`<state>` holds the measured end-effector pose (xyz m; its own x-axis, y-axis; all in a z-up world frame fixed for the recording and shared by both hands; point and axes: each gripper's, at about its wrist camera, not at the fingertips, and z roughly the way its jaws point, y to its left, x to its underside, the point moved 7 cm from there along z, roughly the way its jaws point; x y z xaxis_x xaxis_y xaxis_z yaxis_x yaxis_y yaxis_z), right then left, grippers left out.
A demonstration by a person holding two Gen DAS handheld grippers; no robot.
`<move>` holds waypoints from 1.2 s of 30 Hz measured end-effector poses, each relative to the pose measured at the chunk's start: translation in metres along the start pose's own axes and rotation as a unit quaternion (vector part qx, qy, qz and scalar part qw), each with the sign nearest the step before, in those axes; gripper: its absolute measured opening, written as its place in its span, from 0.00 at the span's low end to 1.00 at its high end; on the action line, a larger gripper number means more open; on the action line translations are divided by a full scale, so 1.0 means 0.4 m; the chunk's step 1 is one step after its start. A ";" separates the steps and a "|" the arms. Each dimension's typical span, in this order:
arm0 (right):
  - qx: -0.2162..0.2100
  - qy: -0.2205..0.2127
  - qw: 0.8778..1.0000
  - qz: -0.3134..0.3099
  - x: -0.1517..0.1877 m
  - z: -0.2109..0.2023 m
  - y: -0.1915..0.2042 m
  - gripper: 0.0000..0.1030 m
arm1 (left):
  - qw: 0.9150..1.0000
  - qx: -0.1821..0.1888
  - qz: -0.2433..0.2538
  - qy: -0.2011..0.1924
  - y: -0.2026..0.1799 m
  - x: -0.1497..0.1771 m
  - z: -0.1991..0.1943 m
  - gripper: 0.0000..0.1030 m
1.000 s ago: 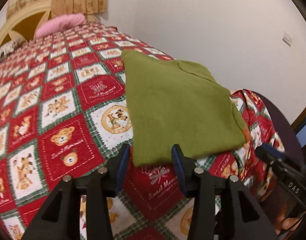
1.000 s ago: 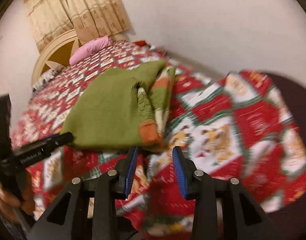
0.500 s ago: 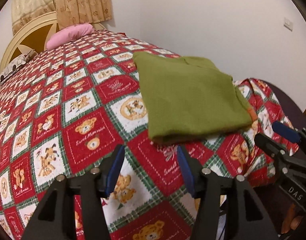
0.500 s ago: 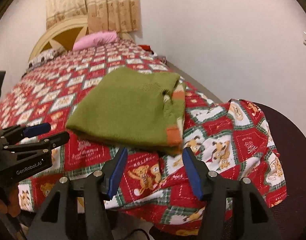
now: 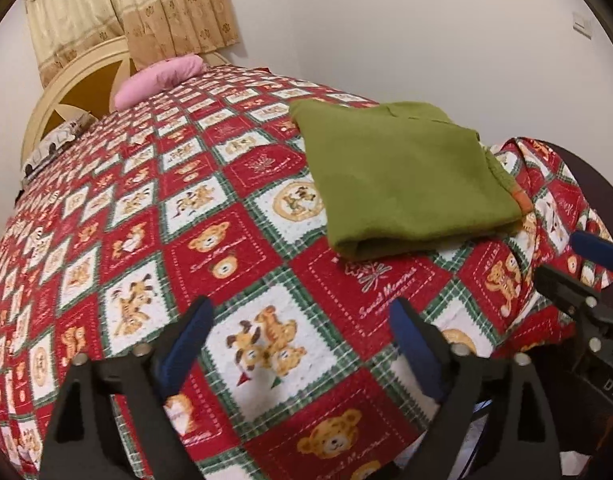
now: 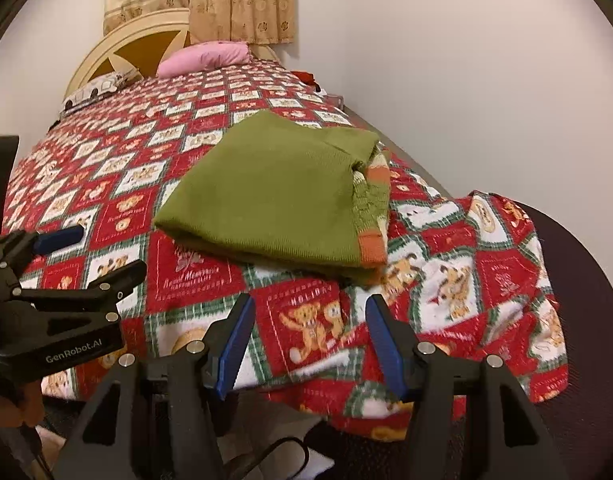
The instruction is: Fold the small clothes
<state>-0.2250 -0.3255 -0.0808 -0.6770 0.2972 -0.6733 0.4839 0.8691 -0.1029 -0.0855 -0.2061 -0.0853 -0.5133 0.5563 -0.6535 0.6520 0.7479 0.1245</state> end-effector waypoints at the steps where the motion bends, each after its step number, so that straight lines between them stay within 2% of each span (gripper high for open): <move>1: 0.002 0.005 1.000 -0.003 0.008 -0.005 0.002 0.67 | 1.000 -0.005 0.002 0.003 0.003 0.007 -0.003 0.96; 3: 0.006 0.021 1.000 -0.012 0.031 -0.015 0.005 0.71 | 1.000 -0.017 0.011 0.012 0.007 0.021 -0.002 0.96; 6: 0.003 0.037 0.999 -0.026 0.061 -0.030 0.014 0.71 | 0.998 -0.033 0.038 0.038 0.003 0.058 0.000 0.96; 11: -0.013 0.049 0.998 -0.035 0.087 -0.073 0.041 0.71 | 0.996 -0.035 0.061 0.056 0.001 0.109 -0.034 0.96; 14: -0.034 0.037 0.998 -0.027 0.077 -0.114 0.055 0.71 | 0.996 -0.041 0.054 0.054 0.015 0.119 -0.075 0.96; 18: -0.050 -0.003 0.999 -0.017 0.037 -0.187 0.070 0.71 | 0.998 -0.051 0.029 0.037 0.037 0.103 -0.130 1.00; 21: -0.048 -0.046 0.998 -0.022 0.004 -0.258 0.079 0.71 | 0.998 -0.058 0.016 -0.004 0.047 0.077 -0.182 1.00; 24: -0.038 -0.088 0.995 -0.028 -0.022 -0.322 0.080 0.72 | 0.996 -0.080 0.012 -0.048 0.049 0.048 -0.231 1.00; 27: -0.027 -0.124 0.992 -0.029 -0.044 -0.371 0.070 0.75 | 0.993 -0.090 0.006 -0.074 0.059 0.026 -0.261 1.00; 31: -0.001 -0.184 0.983 -0.014 -0.068 -0.436 0.041 0.78 | 0.989 -0.071 -0.014 -0.128 0.066 -0.010 -0.324 1.00; 36: 0.012 -0.223 0.974 0.022 -0.085 -0.480 -0.007 0.79 | 0.982 -0.056 -0.028 -0.176 0.056 -0.065 -0.383 1.00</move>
<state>-0.3098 -0.2620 0.0831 -0.3491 0.1278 -0.9283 0.5240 0.8479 -0.0803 -0.1429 -0.1485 0.0489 -0.3087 0.3675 -0.8773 0.5528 0.8199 0.1490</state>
